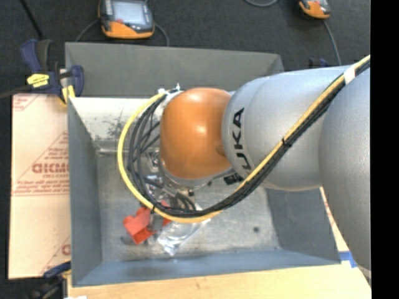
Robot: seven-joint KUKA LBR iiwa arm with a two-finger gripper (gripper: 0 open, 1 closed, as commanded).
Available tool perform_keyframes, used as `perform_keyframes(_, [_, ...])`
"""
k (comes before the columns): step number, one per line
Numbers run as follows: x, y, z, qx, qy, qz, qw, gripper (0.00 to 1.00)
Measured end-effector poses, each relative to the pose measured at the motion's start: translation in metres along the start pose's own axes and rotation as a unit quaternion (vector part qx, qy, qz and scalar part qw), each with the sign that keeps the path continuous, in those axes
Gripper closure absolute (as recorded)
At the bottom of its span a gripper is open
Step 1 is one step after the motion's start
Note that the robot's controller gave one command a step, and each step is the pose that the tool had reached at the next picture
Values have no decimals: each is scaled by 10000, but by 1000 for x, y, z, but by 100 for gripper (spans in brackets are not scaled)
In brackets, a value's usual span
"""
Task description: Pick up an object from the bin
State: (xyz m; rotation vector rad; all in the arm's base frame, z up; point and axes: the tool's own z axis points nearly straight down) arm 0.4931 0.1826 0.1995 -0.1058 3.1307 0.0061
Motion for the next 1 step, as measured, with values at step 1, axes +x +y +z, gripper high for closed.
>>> perform_keyframes(1, [18, -9, -53, 6, 8, 26, 10000, 100])
